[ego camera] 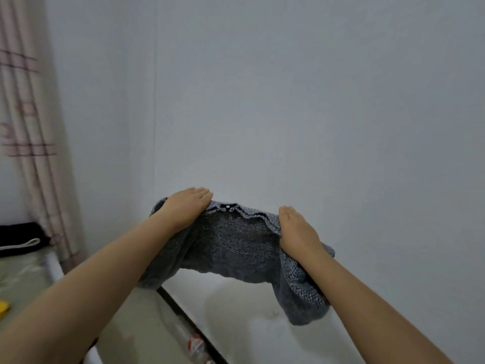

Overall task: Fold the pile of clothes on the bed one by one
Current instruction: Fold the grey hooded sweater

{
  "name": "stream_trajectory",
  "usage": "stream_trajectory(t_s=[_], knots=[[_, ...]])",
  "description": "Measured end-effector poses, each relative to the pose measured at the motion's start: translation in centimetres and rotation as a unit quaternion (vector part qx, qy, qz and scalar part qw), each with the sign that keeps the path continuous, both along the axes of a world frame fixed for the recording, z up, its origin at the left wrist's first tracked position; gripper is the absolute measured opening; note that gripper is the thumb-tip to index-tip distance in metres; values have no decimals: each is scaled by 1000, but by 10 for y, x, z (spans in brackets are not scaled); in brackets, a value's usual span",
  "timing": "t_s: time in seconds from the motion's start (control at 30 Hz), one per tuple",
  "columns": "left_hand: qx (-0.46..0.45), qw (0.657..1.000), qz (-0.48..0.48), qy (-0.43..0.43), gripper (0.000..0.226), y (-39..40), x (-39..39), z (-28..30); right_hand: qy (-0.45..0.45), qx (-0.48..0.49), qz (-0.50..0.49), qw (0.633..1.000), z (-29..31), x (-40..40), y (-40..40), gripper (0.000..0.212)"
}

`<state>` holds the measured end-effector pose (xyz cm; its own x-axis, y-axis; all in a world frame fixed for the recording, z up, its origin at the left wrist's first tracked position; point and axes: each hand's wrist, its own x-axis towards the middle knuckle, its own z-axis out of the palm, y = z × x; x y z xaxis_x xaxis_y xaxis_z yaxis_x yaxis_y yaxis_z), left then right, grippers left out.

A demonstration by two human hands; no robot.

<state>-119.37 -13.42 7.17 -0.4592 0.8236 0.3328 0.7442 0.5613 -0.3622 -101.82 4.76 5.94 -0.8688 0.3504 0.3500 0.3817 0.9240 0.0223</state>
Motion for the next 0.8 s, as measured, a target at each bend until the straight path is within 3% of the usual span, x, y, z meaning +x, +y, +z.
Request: stream_trajectory(t_s=[0.2,0.4,0.67,0.8], knots=[[-11,996,90,-22,50,17,-124,-8,-17,-22,101,994,-3,-162,46,60],[-16,974,225,-35,52,-16,-205,-26,-17,-5,236,972,-12,-306,43,62],[-36,918,390,-66,53,-64,-298,-58,-64,-9,395,916,-44,-487,7,42],[-44,888,451,-86,53,-90,-334,-68,-79,-10,488,869,-59,-569,-22,47]])
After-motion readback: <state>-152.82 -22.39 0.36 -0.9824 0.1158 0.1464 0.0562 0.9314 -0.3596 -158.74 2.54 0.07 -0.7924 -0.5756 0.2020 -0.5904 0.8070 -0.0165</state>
